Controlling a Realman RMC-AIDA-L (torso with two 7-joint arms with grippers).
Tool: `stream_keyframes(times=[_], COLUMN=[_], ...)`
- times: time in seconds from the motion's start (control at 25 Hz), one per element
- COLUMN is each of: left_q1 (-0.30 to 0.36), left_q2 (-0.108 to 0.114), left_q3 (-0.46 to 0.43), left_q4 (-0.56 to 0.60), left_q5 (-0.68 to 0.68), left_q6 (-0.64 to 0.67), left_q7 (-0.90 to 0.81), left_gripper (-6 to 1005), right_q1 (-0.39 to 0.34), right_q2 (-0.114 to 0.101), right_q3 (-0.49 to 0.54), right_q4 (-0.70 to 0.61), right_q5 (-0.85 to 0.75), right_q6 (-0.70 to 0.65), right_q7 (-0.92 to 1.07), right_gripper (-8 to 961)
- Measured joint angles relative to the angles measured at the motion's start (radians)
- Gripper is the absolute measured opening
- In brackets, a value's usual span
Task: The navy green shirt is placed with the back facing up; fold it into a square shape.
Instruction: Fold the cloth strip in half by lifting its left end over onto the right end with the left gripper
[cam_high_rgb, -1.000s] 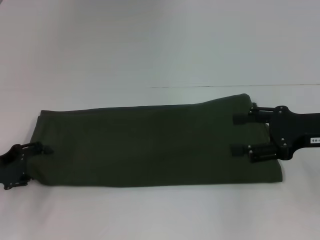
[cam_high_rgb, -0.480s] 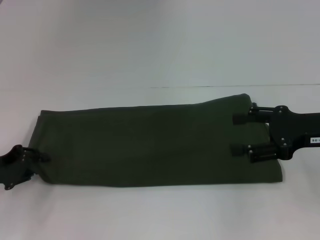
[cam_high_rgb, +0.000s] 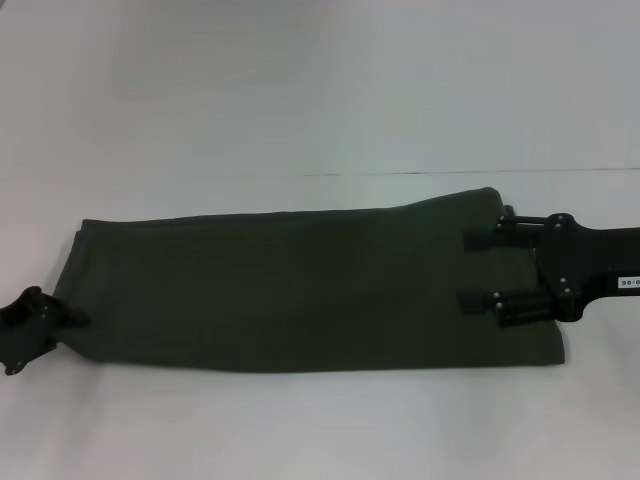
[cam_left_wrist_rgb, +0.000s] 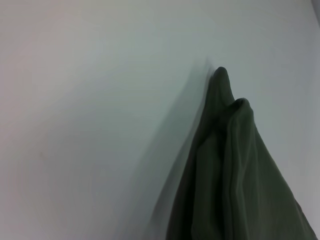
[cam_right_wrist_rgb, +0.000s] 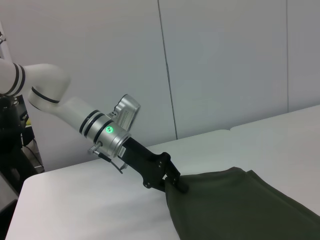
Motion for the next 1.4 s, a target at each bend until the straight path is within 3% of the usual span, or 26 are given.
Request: stream_keyframes(times=[0.12,0.4,1.0,1.2,1.4], left_q1=[0.0,0.01,0.093,0.065,-0.018], left_q2=[0.001,0.004,0.045,0.042,0.022], left_q3=[0.0,-0.007,-0.056,-0.051,0.014], left_q4=[0.0,0.016,0.196,0.146,0.107], left_q5=[0.0,0.0,-0.038,-0.162,-0.315], left_q6=[0.001,0.002,0.094,0.143,0.24], left_q7=[-0.001,0.003,0.077,0.211,0.304], left_gripper=[122,110,107,106,106], right_q1=[0.0,-0.001,-0.016,-0.022,-0.04], right_q2=[0.0,0.0,0.0,0.007,0.007], right_q3=[0.0,0.001,0.023,0.043,0.106], right_q4=[0.002,0.001,0.004,0.006,0.013], right_q5=[-0.001,0.0,0.004,0.004,0.004], right_q6=[0.002,0.015,0.096,0.131,0.178], right_q7=[0.001,0.005,0.034,0.044,0.049], right_gripper=[915,915,916,916,916])
